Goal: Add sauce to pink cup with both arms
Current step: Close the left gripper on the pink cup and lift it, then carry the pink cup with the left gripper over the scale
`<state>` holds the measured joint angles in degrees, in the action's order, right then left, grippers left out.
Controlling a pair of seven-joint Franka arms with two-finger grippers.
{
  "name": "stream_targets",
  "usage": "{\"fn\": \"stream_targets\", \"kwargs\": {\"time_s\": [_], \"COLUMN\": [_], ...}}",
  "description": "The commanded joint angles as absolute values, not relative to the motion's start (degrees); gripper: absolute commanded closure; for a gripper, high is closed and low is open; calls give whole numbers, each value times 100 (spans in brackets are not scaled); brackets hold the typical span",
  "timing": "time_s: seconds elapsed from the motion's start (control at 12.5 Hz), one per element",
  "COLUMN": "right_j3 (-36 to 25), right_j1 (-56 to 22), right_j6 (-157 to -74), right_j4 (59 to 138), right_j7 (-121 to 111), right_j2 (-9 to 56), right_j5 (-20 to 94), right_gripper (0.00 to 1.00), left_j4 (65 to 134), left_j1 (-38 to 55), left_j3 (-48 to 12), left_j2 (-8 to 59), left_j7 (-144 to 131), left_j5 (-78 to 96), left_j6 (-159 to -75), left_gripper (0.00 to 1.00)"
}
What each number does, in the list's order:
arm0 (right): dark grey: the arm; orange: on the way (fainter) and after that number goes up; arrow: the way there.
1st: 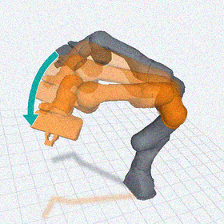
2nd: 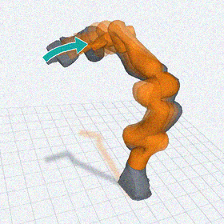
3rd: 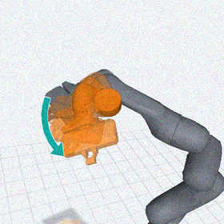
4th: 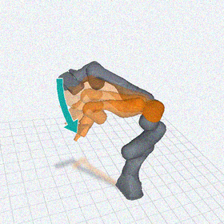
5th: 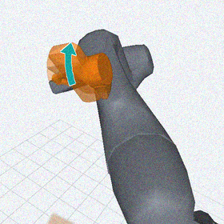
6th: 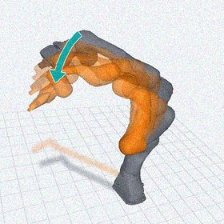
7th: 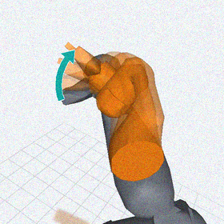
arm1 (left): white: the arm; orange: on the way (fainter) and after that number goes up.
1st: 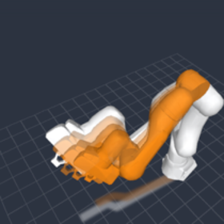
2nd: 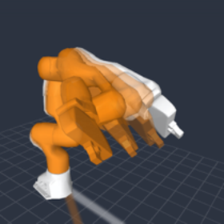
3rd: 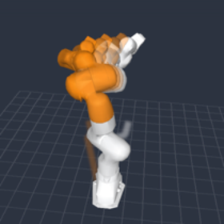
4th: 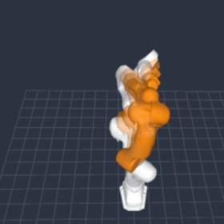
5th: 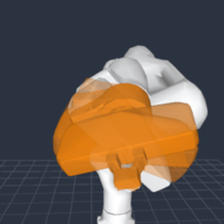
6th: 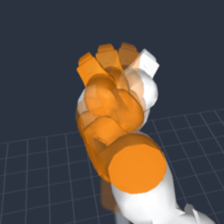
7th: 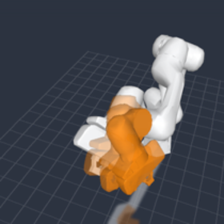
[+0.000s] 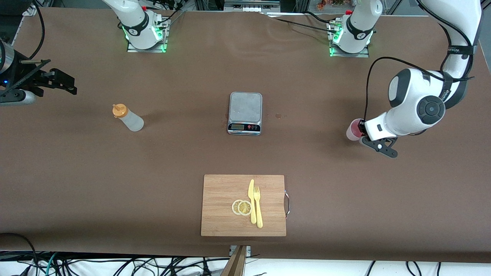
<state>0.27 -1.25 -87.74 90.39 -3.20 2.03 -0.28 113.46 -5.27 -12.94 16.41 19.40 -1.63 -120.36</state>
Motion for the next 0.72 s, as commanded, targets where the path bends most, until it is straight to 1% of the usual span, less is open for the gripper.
{"fn": "stream_targets", "kwargs": {"time_s": [0.0, 0.24, 0.32, 0.48, 0.64], "right_j3": [44, 44, 44, 44, 35], "right_j1": [-132, -114, -114, -114, -114], "right_j6": [-8807, -8798, -8798, -8789, -8789], "right_j4": [9035, 9044, 9044, 9044, 9044], "right_j7": [-246, -255, -246, -246, -246], "right_j2": [202, 228, 229, 229, 229], "right_j5": [-53, -53, -53, -53, -53], "right_gripper": [1, 1, 1, 1, 1], "left_j4": [11171, 10829, 10741, 10609, 10171], "left_j1": [-545, -493, -362, 120, 587], "left_j3": [-1703, -2248, -2337, -2338, -2338], "left_j2": [1661, 1757, 1862, 1968, 2327], "left_j7": [1794, 1057, 768, 91, -612], "left_j5": [-185, -185, -185, -176, -184], "left_j6": [-11848, -11752, -11742, -11742, -11742], "left_gripper": [100, 100, 100, 100, 100]}}
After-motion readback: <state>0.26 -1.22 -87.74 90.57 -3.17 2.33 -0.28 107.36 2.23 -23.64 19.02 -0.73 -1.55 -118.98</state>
